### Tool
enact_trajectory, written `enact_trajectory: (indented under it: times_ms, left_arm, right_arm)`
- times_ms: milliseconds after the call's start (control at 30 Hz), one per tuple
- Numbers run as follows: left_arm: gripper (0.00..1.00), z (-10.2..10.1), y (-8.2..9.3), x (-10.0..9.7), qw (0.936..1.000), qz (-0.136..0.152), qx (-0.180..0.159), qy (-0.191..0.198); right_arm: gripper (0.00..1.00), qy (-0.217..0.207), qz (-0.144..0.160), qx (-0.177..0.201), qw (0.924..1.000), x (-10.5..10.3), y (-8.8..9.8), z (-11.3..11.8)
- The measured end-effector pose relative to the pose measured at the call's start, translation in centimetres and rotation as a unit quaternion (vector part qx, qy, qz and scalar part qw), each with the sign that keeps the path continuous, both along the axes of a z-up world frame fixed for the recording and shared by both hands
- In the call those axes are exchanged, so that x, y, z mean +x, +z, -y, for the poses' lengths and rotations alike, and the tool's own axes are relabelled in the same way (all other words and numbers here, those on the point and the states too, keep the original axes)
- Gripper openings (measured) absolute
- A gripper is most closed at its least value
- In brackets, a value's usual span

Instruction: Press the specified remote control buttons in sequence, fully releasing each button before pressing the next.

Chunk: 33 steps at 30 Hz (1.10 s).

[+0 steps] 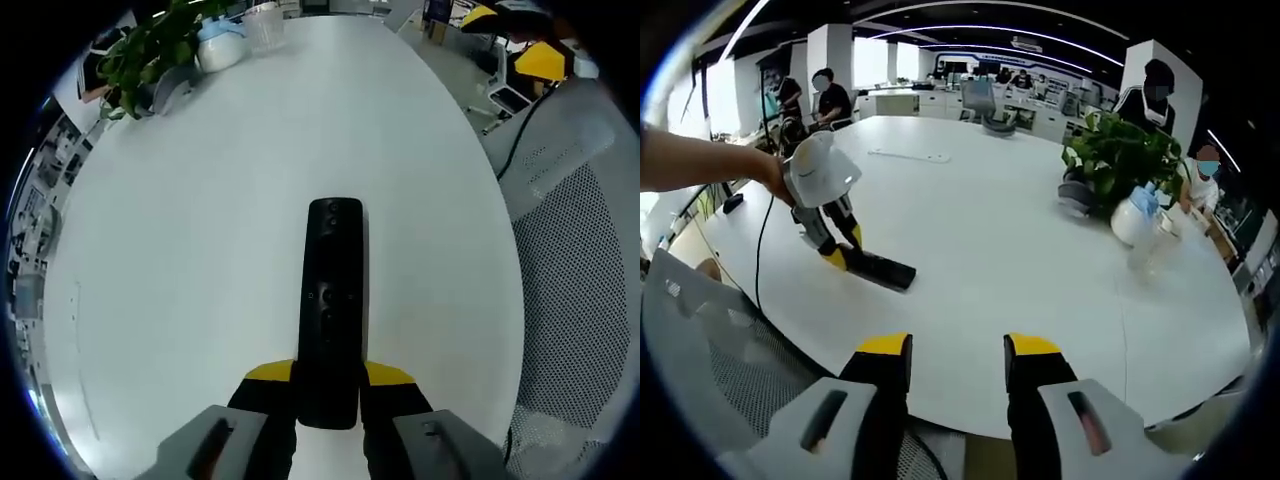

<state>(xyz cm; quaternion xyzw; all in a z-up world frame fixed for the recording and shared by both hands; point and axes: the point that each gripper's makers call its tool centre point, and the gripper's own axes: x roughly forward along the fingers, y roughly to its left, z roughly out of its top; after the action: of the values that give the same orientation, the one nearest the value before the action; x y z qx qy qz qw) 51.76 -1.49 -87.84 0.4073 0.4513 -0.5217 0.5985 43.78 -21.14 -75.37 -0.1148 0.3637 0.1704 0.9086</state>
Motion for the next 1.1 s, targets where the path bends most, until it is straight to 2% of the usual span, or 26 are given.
enact_trajectory:
  times_ms: [1100]
  left_arm:
    - [0.23, 0.1, -0.1, -2.6, 1.0, 0.0, 0.006, -0.007]
  right_arm:
    - [0.37, 0.008, -0.005, -0.007, 0.9999, -0.2, -0.3, -0.1]
